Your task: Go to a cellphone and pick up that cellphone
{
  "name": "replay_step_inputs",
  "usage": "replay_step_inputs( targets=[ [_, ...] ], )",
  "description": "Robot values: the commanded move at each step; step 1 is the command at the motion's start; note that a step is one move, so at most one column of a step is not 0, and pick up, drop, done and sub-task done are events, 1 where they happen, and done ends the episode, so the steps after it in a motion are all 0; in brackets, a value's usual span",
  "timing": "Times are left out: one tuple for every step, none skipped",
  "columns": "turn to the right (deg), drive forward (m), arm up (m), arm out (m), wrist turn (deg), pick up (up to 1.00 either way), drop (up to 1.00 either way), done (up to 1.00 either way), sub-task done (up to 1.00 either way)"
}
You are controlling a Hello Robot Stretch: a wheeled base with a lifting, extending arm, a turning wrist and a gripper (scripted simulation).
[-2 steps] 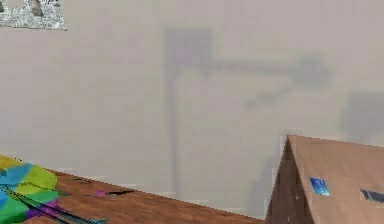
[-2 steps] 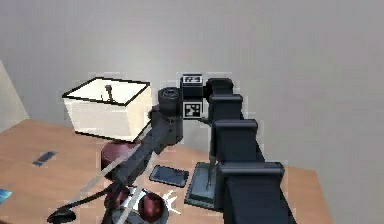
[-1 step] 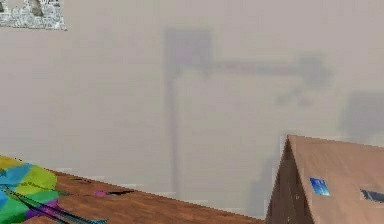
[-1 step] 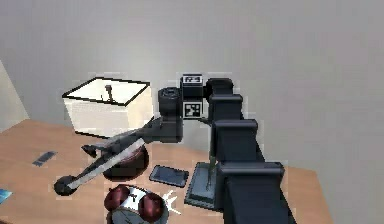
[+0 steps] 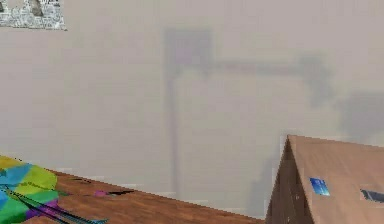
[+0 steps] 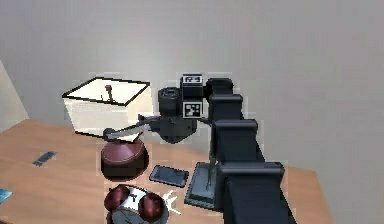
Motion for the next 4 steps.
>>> replay_step_inputs(
  targets=[
    [0.0,0.00,0.00,0.00,45.0,0.00,0.00,0.00,0.00],
    [0.0,0.00,-0.28,0.00,0.0,0.00,0.00,0.00,0.00],
    [0.0,0.00,0.00,0.00,0.0,1.00,0.00,0.00,0.00],
    [0.0,0.00,0.10,0.00,0.0,0.00,0.00,0.00,0.00]
  ],
)
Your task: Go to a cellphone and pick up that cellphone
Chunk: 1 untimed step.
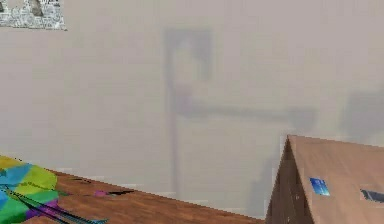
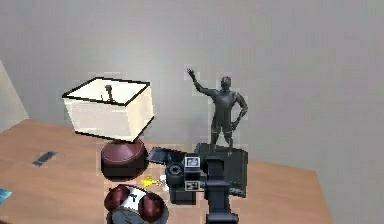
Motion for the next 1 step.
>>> replay_step_inputs(
  targets=[
    [0.0,0.00,0.00,0.00,0.0,0.00,0.00,1.00,0.00]
  ],
)
